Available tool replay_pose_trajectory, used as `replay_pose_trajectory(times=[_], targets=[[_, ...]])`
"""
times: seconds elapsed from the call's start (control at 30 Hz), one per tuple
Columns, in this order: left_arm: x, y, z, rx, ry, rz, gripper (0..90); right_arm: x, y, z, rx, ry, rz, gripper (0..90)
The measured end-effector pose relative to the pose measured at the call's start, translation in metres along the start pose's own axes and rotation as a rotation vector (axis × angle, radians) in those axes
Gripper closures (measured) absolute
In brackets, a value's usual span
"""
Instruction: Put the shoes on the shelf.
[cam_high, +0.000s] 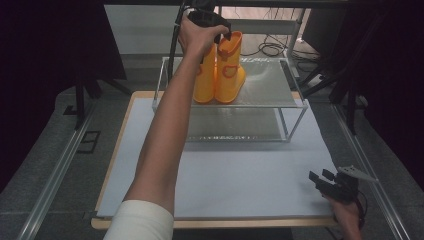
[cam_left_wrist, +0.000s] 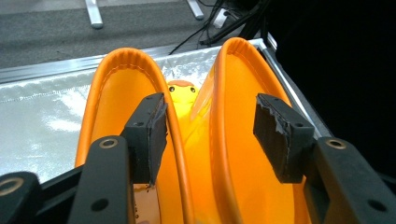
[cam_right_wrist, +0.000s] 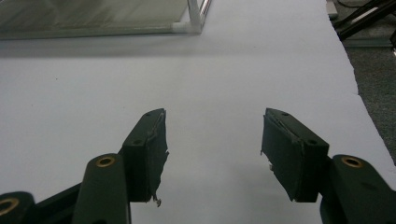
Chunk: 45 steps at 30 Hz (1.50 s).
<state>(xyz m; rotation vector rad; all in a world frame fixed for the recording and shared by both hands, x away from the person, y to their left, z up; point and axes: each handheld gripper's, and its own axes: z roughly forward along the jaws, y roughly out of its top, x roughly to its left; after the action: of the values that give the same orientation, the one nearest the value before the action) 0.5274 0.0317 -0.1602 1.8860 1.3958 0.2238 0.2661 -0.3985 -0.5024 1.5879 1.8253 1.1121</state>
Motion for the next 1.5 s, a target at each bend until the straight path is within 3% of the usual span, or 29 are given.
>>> replay_pose_trajectory(times=[0.13,0.37,0.53,0.7,0.87,1.17,1.33,1.5], targets=[[0.002,-0.003,-0.014,-0.019,-0.029,0.017,48.6,0.000,0.000,0.000,0.002,0.000,-0.004,39.6],[0.003,-0.017,-0.047,-0.041,-0.084,0.086,65.8,0.001,0.000,-0.001,0.001,-0.004,-0.003,39.6],[0.004,-0.036,-0.074,-0.043,-0.123,0.164,77.0,0.001,0.000,-0.002,-0.003,-0.011,0.003,39.5],[0.007,-0.050,-0.087,-0.044,-0.145,0.190,84.1,0.001,0.000,-0.003,0.000,-0.013,0.000,39.6],[0.006,-0.070,-0.100,-0.030,-0.172,0.240,89.9,0.002,0.000,-0.002,-0.005,-0.014,-0.004,39.5],[0.014,-0.104,-0.107,-0.001,-0.172,0.290,90.0,0.004,0.000,-0.002,-0.001,-0.015,-0.008,39.5],[0.028,-0.122,-0.102,0.009,-0.159,0.279,90.0,0.003,-0.001,-0.001,-0.002,-0.018,-0.015,39.6],[0.046,-0.139,-0.086,0.030,-0.139,0.254,90.0,0.004,-0.001,-0.001,0.009,-0.018,-0.018,39.5]])
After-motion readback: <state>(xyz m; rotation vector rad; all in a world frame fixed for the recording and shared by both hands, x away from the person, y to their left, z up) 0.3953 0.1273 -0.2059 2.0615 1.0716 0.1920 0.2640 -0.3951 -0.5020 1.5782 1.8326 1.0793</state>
